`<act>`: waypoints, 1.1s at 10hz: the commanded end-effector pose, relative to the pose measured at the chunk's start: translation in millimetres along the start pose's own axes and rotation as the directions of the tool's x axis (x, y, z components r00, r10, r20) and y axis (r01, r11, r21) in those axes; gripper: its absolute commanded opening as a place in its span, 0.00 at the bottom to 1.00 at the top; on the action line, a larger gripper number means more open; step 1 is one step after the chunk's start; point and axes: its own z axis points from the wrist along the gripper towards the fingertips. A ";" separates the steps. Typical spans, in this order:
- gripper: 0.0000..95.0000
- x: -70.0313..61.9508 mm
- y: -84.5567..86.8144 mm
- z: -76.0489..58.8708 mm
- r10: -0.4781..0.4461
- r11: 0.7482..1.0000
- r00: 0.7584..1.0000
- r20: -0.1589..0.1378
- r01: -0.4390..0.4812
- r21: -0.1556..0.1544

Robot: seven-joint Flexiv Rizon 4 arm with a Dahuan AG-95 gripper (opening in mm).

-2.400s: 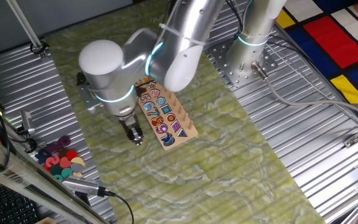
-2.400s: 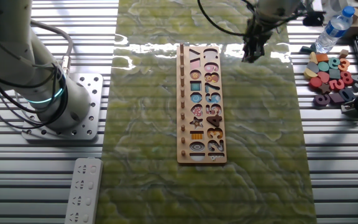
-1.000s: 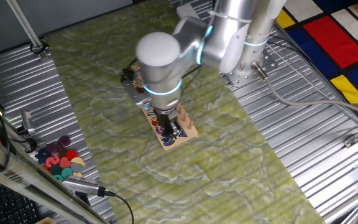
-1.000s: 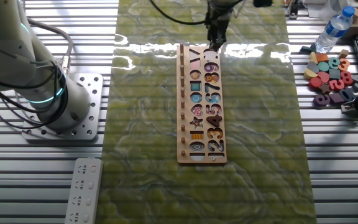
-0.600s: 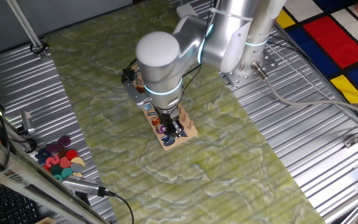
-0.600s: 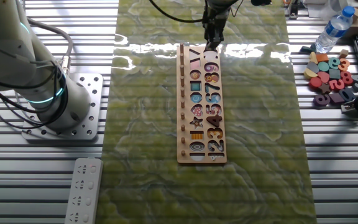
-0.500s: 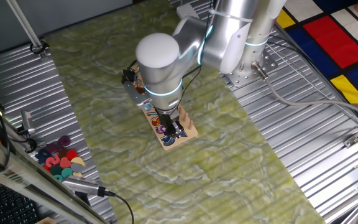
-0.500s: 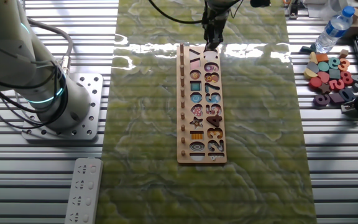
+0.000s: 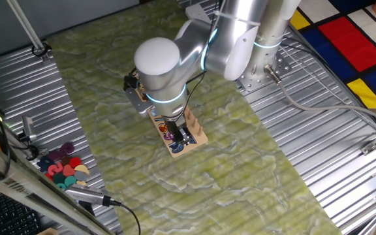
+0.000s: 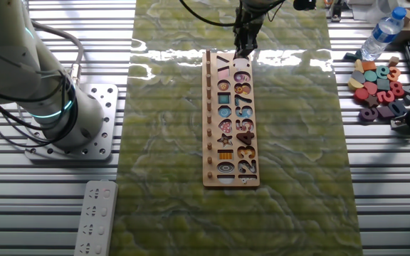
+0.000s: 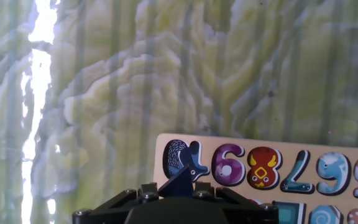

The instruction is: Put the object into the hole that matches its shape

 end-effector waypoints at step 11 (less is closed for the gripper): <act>0.00 1.6 0.1 -0.2 -0.023 1.000 0.999 -0.040 0.023 -0.003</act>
